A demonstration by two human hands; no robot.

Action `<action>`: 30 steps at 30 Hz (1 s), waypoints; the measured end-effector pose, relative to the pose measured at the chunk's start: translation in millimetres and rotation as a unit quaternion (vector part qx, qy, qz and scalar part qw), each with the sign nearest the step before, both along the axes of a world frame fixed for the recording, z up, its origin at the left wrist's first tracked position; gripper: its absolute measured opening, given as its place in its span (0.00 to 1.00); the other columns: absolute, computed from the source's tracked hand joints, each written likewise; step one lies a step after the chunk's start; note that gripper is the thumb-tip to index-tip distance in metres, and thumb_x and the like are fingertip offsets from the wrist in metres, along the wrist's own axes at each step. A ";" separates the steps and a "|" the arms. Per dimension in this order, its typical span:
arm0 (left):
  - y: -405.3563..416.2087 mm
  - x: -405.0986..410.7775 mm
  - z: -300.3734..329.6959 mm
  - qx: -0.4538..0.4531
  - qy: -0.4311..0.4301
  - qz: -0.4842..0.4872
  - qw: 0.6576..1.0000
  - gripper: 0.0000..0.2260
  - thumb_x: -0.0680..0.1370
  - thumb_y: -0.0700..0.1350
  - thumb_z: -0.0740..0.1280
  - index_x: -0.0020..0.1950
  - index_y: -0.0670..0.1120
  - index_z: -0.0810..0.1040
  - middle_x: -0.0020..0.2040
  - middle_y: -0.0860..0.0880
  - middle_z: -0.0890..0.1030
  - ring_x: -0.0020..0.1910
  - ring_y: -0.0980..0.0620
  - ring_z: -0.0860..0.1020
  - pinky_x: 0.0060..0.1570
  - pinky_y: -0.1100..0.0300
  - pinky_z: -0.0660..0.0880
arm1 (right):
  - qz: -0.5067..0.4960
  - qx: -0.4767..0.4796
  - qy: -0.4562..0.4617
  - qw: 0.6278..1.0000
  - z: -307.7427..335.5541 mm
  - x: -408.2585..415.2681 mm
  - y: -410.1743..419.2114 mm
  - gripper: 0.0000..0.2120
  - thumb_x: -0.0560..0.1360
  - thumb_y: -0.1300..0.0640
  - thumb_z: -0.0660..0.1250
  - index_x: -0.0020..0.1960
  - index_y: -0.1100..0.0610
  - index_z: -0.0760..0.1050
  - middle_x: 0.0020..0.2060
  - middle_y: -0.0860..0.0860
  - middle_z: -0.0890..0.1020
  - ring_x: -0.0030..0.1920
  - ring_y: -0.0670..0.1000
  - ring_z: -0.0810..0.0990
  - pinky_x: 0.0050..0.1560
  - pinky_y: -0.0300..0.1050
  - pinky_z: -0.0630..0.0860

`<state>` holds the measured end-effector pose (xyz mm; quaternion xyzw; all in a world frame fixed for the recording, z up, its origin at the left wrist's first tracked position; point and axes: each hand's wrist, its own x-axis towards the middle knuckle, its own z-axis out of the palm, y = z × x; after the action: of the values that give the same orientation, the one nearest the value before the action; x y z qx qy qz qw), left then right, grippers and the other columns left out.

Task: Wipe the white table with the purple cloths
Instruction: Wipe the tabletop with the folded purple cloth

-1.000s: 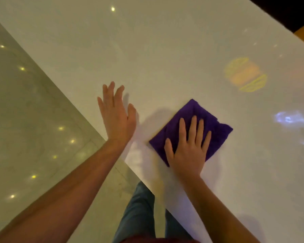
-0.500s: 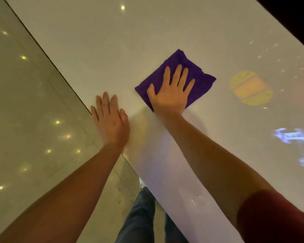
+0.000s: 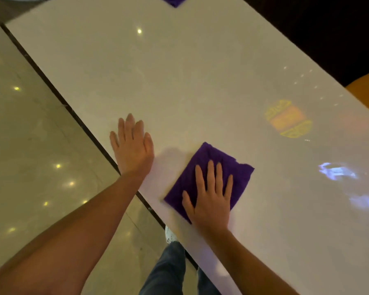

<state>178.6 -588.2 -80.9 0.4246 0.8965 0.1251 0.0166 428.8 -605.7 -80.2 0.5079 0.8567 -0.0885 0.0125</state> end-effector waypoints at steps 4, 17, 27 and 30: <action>28.3 -19.8 -5.2 -0.017 -0.021 0.061 0.998 0.26 0.86 0.54 0.49 0.83 0.45 0.58 0.84 0.43 0.57 0.83 0.39 0.52 0.80 0.35 0.49 | 0.027 0.006 -0.006 1.000 2.3 -37.2 34.4 0.37 0.81 0.34 0.54 0.83 0.53 0.61 0.84 0.61 0.59 0.84 0.65 0.54 0.81 0.74 0.51; 32.0 -25.3 -16.8 -0.035 0.003 0.072 0.997 0.27 0.86 0.56 0.48 0.83 0.46 0.60 0.84 0.43 0.57 0.83 0.39 0.52 0.81 0.39 0.48 | -0.011 0.013 0.009 1.000 4.0 -197.7 271.7 0.37 0.83 0.30 0.45 0.86 0.48 0.56 0.86 0.57 0.56 0.85 0.63 0.51 0.82 0.71 0.44; 30.8 -21.3 -14.5 -0.033 -0.008 0.075 0.997 0.28 0.85 0.57 0.48 0.83 0.46 0.60 0.84 0.43 0.57 0.83 0.39 0.51 0.81 0.38 0.47 | -0.193 0.014 -0.024 0.981 8.7 -74.9 280.7 0.38 0.82 0.30 0.42 0.86 0.46 0.52 0.86 0.56 0.54 0.85 0.64 0.49 0.81 0.74 0.43; 30.7 -20.3 -12.6 -0.040 -0.007 0.074 0.996 0.28 0.85 0.57 0.47 0.83 0.45 0.59 0.84 0.42 0.57 0.83 0.38 0.52 0.80 0.36 0.48 | -0.279 0.005 -0.026 0.960 11.6 -3.8 267.8 0.38 0.82 0.30 0.43 0.87 0.46 0.51 0.86 0.56 0.52 0.86 0.63 0.47 0.81 0.74 0.43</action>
<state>158.3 -557.4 -93.5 0.3551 0.9297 0.0928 0.0308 425.0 -337.9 -68.6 0.7291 0.6807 -0.0708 0.0070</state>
